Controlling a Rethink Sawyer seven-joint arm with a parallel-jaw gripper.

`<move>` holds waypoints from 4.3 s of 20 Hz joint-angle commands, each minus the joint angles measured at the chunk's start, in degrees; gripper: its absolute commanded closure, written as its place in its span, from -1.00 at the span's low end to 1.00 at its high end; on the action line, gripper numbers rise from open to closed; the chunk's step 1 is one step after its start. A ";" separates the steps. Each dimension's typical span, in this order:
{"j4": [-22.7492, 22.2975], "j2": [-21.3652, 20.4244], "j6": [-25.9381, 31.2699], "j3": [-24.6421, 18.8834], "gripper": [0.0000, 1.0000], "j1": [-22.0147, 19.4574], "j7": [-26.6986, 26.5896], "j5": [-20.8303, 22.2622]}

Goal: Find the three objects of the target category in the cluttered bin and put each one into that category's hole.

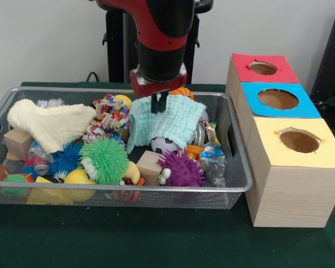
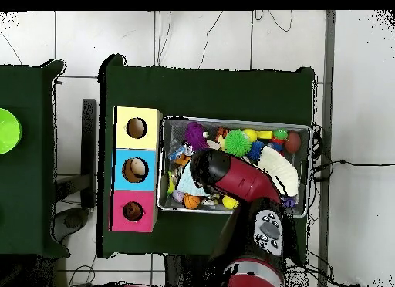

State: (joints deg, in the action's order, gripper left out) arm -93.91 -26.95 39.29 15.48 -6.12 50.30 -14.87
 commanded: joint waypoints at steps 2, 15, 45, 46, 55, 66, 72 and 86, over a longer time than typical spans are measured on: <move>5.39 -4.56 6.78 -3.85 1.00 0.59 19.08 -4.47; 4.40 -7.02 -2.33 -9.22 1.00 -2.99 12.20 -5.89; -3.19 -1.83 -24.79 -27.70 1.00 -20.37 7.95 5.48; -2.98 -1.35 -24.80 -27.93 1.00 -20.74 8.22 5.81; -2.80 1.51 -25.95 -26.42 1.00 -22.22 9.51 10.22; -0.01 5.67 -24.07 -16.99 1.00 -18.35 10.68 16.67; 3.56 4.97 -18.64 -10.27 1.00 -13.71 10.02 18.44; -0.05 5.76 -33.43 -28.40 1.00 -26.25 9.50 21.32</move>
State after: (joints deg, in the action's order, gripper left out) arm -92.20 -24.74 11.38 -4.61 -28.00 52.50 2.10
